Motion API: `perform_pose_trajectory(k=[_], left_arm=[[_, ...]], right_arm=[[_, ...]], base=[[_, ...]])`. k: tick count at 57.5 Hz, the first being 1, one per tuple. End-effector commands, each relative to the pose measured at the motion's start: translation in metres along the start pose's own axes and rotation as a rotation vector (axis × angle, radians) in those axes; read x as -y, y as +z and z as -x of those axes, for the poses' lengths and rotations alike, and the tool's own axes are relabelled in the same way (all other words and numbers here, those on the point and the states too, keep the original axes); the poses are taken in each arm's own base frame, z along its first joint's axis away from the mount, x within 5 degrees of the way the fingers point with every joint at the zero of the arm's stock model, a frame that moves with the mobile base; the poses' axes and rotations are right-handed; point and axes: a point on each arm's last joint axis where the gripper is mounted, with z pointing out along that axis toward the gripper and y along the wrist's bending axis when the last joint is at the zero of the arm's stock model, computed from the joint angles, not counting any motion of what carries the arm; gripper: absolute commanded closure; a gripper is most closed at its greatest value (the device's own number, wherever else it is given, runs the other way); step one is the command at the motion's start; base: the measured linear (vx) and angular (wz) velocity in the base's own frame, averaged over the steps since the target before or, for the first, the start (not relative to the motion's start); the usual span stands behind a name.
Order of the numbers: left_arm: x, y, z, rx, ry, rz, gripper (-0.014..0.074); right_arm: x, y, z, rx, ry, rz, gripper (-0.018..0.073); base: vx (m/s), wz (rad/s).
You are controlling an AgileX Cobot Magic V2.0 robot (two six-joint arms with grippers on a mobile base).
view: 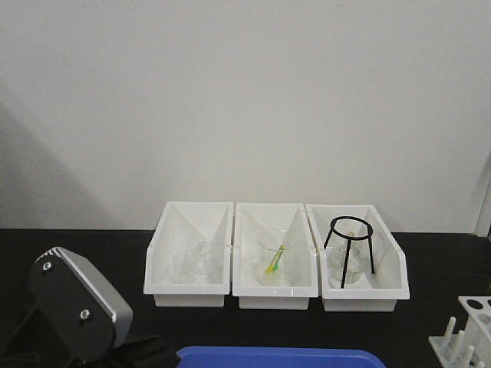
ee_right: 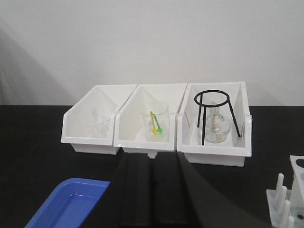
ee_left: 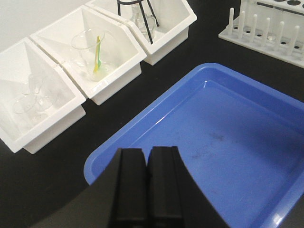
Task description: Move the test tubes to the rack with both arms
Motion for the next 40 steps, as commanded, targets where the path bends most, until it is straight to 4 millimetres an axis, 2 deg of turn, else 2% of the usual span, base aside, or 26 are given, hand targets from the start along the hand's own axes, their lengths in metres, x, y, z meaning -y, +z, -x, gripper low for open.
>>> perform_pose_trajectory(k=[1, 16, 25, 30, 40], left_arm=[[0.0, -0.009, 0.015, 0.099, -0.003, -0.026, 0.0617], [0.0, -0.009, 0.015, 0.102, 0.004, -0.027, 0.0617], [-0.005, -0.009, 0.014, 0.086, 0.147, -0.016, 0.0617], [-0.023, -0.011, 0.013, 0.087, 0.125, 0.02, 0.0617], [-0.066, -0.03, 0.006, 0.126, 0.035, 0.172, 0.0617]], right_arm=[[-0.004, -0.001, 0.014, 0.081, -0.012, 0.035, 0.0566], [-0.004, -0.001, 0.014, 0.081, -0.012, 0.035, 0.0566], [-0.004, -0.001, 0.014, 0.081, -0.013, 0.034, 0.0566], [-0.004, -0.001, 0.014, 0.081, -0.013, 0.034, 0.0566], [-0.004, -0.001, 0.014, 0.081, -0.013, 0.034, 0.0566]], base=[[0.0, 0.0], [0.0, 0.0], [0.0, 0.0], [0.0, 0.0], [0.0, 0.0]])
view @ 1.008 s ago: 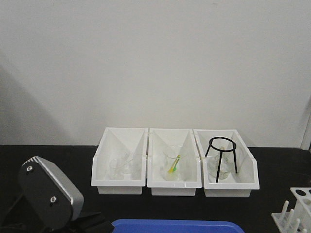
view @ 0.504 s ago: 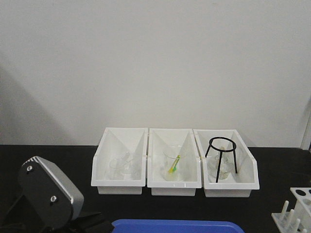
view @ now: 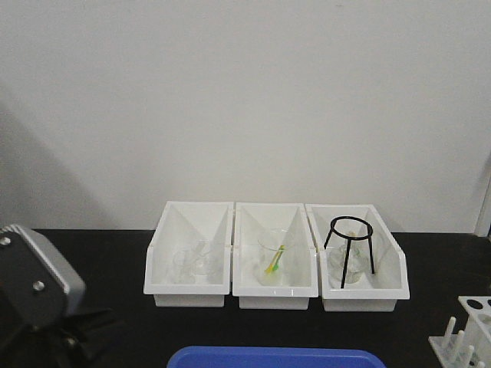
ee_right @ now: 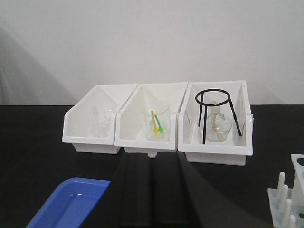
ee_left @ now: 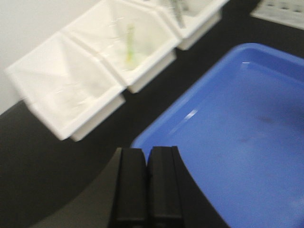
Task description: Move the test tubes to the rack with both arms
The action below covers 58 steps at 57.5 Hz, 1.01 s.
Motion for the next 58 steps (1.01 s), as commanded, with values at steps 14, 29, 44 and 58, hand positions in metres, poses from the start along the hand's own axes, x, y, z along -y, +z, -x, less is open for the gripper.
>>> perform_pose_trajectory(k=[14, 29, 44, 58], left_arm=[[-0.038, -0.05, -0.06, 0.308, -0.137, 0.293, 0.0617], [-0.015, -0.064, -0.161, 0.359, -0.304, 0.479, 0.0617], [0.006, -0.063, -0.206, 0.386, -0.255, 0.533, 0.0617], [0.007, -0.064, -0.207, 0.388, -0.248, 0.534, 0.0617]], right_arm=[[-0.004, -0.001, 0.015, 0.084, -0.017, 0.034, 0.0566], [-0.004, -0.001, 0.015, 0.084, -0.017, 0.034, 0.0566], [-0.004, -0.001, 0.015, 0.084, -0.017, 0.034, 0.0566], [-0.004, -0.003, 0.015, 0.09, -0.016, 0.035, 0.0566]], base=[[0.0, 0.0], [0.0, 0.0], [0.0, 0.0], [0.0, 0.0]])
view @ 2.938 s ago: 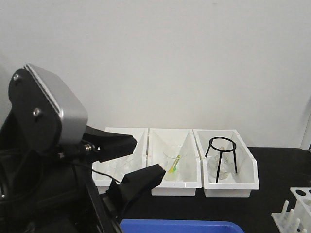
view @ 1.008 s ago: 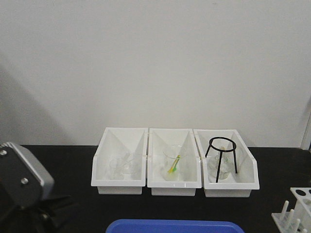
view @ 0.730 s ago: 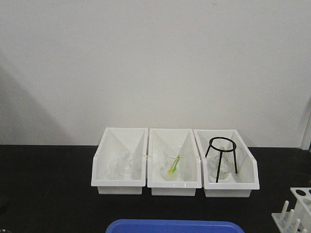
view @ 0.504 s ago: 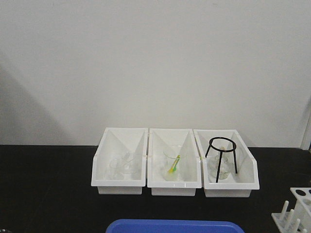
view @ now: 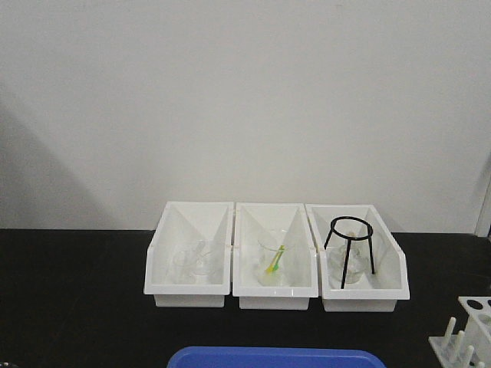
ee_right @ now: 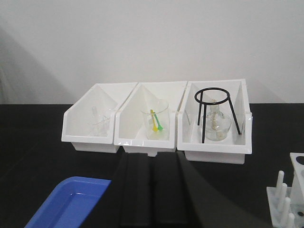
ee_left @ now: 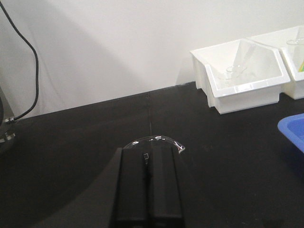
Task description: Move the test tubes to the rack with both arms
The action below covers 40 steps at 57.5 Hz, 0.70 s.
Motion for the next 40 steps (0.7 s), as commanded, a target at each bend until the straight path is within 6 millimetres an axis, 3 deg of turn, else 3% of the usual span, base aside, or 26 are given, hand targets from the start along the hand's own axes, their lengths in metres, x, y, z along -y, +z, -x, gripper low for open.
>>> perform_pose_trajectory(k=[1, 40], left_arm=[[0.0012, 0.0008, -0.0023, 0.053, -0.007, -0.002, 0.0617], [0.0012, 0.0008, -0.0023, 0.053, -0.007, -0.002, 0.0617]], right_arm=[[-0.0045, -0.003, 0.0155, 0.094, -0.016, 0.037, 0.0566], [-0.0045, -0.003, 0.0155, 0.094, -0.016, 0.037, 0.0566]], base=[[0.0, 0.0], [0.0, 0.0]])
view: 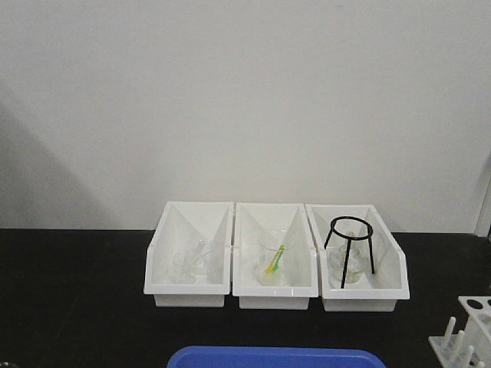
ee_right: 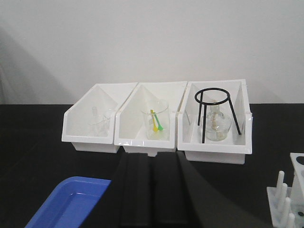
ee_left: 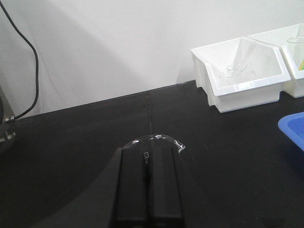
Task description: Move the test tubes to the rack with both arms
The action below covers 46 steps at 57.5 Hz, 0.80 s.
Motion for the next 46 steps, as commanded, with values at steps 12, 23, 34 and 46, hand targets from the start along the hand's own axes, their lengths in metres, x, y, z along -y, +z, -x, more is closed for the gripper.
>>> perform_pose_trajectory(k=[12, 23, 34, 46], left_arm=[[0.001, 0.001, -0.002, 0.054, -0.008, -0.002, 0.0617], [0.001, 0.001, -0.002, 0.054, -0.008, -0.002, 0.0617], [0.001, 0.001, -0.002, 0.054, -0.008, -0.002, 0.0617], [0.001, 0.001, -0.002, 0.054, -0.008, -0.002, 0.0617]], right_arm=[[-0.005, 0.0, 0.009, 0.074, -0.047, 0.043, 0.0566], [-0.002, 0.016, -0.041, -0.027, -0.139, 0.082, 0.0566], [0.017, 0.016, -0.094, 0.043, -0.061, 0.007, 0.0566], [0.032, -0.005, -0.141, 0.269, -0.054, -0.066, 0.0566]], base=[[0.0, 0.0], [0.0, 0.0], [0.0, 0.0], [0.0, 0.0]])
